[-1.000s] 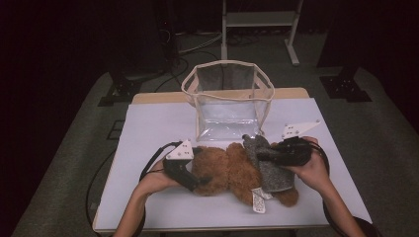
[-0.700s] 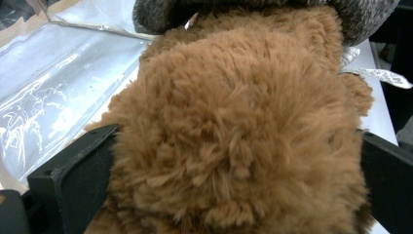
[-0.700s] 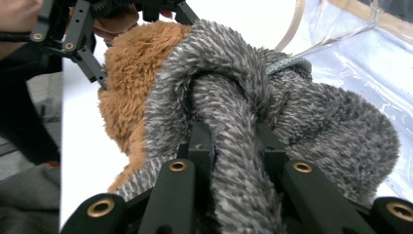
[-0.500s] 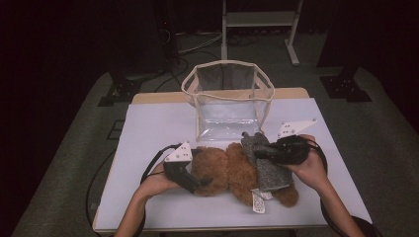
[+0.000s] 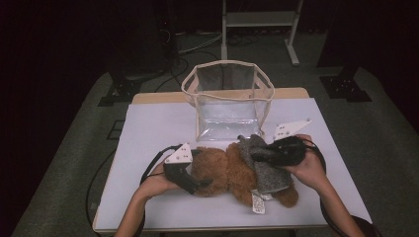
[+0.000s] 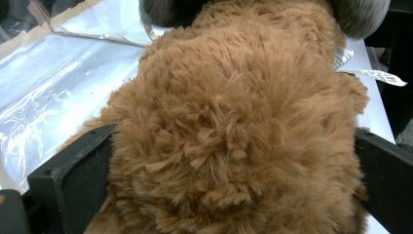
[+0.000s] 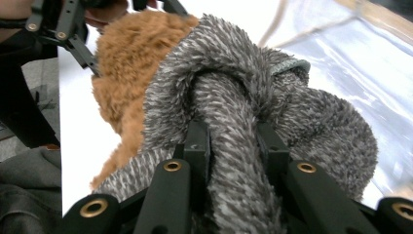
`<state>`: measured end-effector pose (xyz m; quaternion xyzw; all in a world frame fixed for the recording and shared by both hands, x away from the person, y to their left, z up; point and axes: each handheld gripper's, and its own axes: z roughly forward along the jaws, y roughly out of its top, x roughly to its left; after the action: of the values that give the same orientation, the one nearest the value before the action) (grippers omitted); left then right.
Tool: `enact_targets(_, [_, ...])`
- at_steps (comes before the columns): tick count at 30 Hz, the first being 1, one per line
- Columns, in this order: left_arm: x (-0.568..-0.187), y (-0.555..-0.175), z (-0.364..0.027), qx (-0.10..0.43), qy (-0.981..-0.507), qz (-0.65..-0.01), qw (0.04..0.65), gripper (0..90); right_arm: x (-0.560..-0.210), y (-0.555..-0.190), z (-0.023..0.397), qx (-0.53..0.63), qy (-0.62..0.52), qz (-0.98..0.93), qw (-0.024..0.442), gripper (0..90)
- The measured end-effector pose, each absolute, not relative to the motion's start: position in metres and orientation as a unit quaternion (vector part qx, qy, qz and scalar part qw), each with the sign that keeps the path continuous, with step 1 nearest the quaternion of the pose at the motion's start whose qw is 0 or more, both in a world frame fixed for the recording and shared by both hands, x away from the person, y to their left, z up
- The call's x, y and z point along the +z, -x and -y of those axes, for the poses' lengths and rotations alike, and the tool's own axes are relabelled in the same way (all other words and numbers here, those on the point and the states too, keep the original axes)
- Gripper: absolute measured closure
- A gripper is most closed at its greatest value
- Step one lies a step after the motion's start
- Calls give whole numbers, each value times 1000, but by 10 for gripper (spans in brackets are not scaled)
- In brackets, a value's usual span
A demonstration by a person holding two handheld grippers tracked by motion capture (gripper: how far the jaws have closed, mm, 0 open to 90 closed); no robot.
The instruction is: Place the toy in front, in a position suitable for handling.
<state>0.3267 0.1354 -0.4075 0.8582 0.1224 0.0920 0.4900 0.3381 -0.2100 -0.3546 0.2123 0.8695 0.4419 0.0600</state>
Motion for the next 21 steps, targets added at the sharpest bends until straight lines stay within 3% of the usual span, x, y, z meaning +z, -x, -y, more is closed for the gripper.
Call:
enact_targets(4, [-407,-327,-134,89,-859,-126,489,0,-356,-338,216,445,-221,-866,55,709])
enact_targets(11, [-407,-327,-133,91,-862,-124,483,0,-364,-331,183,457,-196,-866,56,688])
enact_targets(21, [-406,-327,-134,87,-862,-127,483,0,-355,-333,201,445,-202,-871,50,700])
